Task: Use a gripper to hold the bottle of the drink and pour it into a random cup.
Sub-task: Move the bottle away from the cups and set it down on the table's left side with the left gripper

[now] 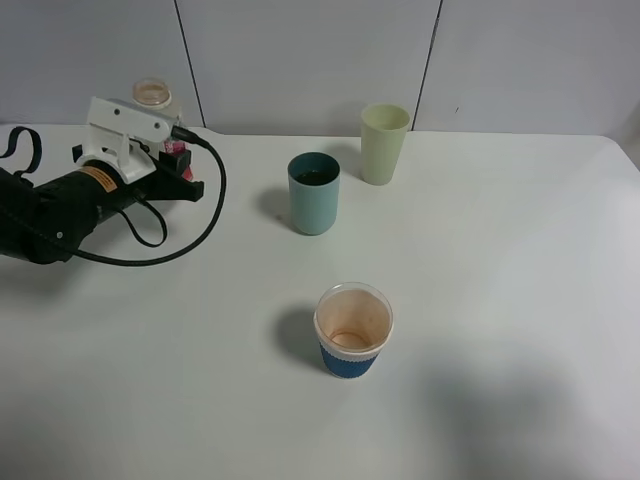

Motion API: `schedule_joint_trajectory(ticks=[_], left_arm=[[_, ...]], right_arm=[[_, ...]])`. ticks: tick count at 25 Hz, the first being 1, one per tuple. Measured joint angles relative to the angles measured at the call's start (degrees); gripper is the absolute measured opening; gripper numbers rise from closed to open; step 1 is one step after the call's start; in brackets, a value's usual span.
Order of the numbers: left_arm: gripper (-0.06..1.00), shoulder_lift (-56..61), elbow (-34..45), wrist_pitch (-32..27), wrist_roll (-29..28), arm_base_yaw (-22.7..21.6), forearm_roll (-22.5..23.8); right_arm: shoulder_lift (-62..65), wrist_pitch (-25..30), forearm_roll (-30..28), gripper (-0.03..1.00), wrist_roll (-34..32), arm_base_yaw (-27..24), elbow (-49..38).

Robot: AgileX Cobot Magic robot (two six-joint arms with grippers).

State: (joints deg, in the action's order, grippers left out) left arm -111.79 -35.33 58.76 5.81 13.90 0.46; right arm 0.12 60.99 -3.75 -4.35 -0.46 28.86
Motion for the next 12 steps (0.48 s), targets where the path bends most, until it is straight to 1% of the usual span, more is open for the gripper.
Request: schedule_joint_trajectory(ticks=[3,7,12], left_arm=[[0.34,-1.8,0.0,1.8,-0.4,0.0,0.0],[0.34,-4.5,0.0,4.0,-2.2,0.0,0.0],[0.34,-7.4,0.0,5.8,-2.8,0.0,0.1]], right_arm=[[0.0,0.0,0.0,1.00,0.0,0.0,0.0],[0.0,0.0,0.0,1.00,0.0,0.0,0.0],[0.0,0.0,0.0,1.00,0.0,0.0,0.0]])
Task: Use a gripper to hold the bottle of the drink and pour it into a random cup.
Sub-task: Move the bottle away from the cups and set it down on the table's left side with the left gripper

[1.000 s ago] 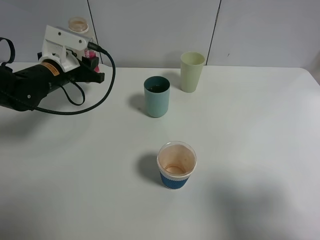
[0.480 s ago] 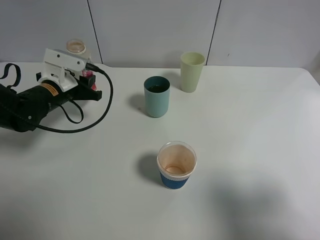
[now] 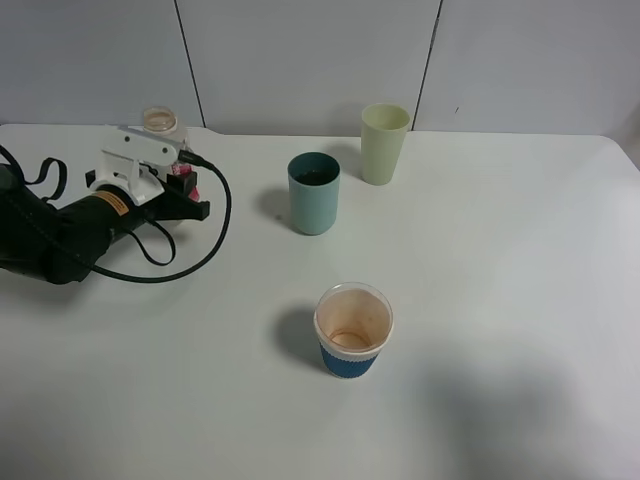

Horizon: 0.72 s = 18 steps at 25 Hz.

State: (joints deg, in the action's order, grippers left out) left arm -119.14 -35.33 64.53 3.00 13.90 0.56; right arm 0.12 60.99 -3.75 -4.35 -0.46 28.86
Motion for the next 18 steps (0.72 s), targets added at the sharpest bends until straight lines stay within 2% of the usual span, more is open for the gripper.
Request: schedule_joint_trajectory(ticks=[15,16,18], left_arm=[[0.34,-4.0,0.0,4.8,-0.1,0.0,0.2],[0.34,-4.0,0.0,4.8,-0.1,0.0,0.1],[0.46,-4.0,0.0,4.8,-1.5,0.0,-0.1]], right_arm=[[0.0,0.0,0.0,1.00,0.0,0.0,0.0],[0.0,0.0,0.0,1.00,0.0,0.0,0.0],[0.0,0.0,0.0,1.00,0.0,0.0,0.0]])
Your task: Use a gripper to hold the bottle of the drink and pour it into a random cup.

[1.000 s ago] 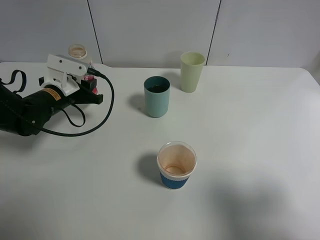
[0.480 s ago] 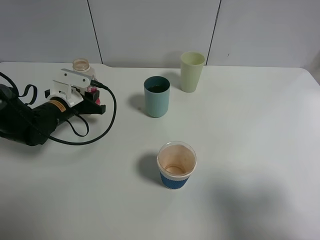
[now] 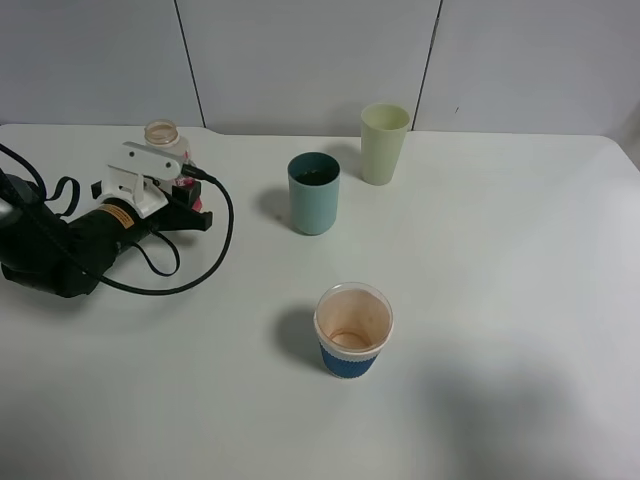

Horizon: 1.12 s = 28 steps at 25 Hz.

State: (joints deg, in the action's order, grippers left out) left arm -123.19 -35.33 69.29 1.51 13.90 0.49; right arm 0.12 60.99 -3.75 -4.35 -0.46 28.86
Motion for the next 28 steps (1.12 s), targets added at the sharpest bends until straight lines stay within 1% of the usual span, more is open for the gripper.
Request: schedule_joint_trajectory(ticks=[1,2,3,4,6,11,15,28], left_arm=[[0.55,0.0,0.0,0.0,-1.5,0.0,-0.5],[0.65,0.0,0.0,0.0,-4.4,0.0,-0.5],[0.73,0.0,0.0,0.0,-7.4,0.0,-1.4],[0.79,0.1,0.1,0.0,-9.6,0.0,-2.2],[0.85,0.7,0.4,0.0,-13.0,0.0,-3.0],[0.87,3.5,0.8,0.0,-13.7,0.0,-3.5],[0.87,7.2,3.2,0.0,-13.7,0.0,-4.4],[0.87,26.5,10.6,0.0,-13.7,0.0,-6.4]], right_arm=[[0.0,0.0,0.0,1.00,0.0,0.0,0.0],[0.0,0.0,0.0,1.00,0.0,0.0,0.0],[0.0,0.0,0.0,1.00,0.0,0.0,0.0],[0.0,0.0,0.0,1.00,0.0,0.0,0.0],[0.0,0.0,0.0,1.00,0.0,0.0,0.0],[0.0,0.0,0.0,1.00,0.0,0.0,0.0],[0.0,0.0,0.0,1.00,0.0,0.0,0.0],[0.0,0.0,0.0,1.00,0.0,0.0,0.0]])
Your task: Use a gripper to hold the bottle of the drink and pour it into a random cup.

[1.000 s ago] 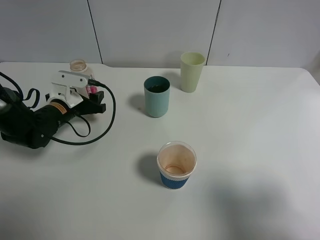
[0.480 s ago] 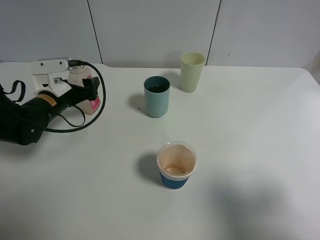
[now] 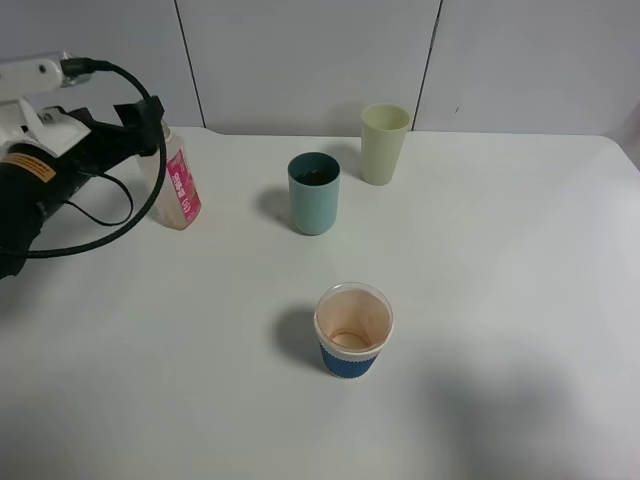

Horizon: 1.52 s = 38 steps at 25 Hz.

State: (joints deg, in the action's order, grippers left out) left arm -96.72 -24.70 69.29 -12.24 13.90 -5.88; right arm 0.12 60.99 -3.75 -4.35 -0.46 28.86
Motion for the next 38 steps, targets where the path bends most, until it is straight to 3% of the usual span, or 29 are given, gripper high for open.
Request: schedule_joint_trajectory(ticks=[7,14,29,33,38], left_arm=[[0.87,13.2,4.7,-1.0,0.0,0.0,0.0],[0.87,30.4,10.1,-11.4,1.6,0.0,-1.3],[0.87,65.4,10.3,-48.7,4.6,-0.5,-0.1],[0.87,72.6,10.0,-57.5,2.7,-5.5,-0.1],[0.87,80.6,4.7,-74.4,2.6,-13.8,2.6]], right_arm=[[0.0,0.0,0.0,1.00,0.0,0.0,0.0],[0.0,0.0,0.0,1.00,0.0,0.0,0.0],[0.0,0.0,0.0,1.00,0.0,0.0,0.0],[0.0,0.0,0.0,1.00,0.0,0.0,0.0],[0.0,0.0,0.0,1.00,0.0,0.0,0.0]])
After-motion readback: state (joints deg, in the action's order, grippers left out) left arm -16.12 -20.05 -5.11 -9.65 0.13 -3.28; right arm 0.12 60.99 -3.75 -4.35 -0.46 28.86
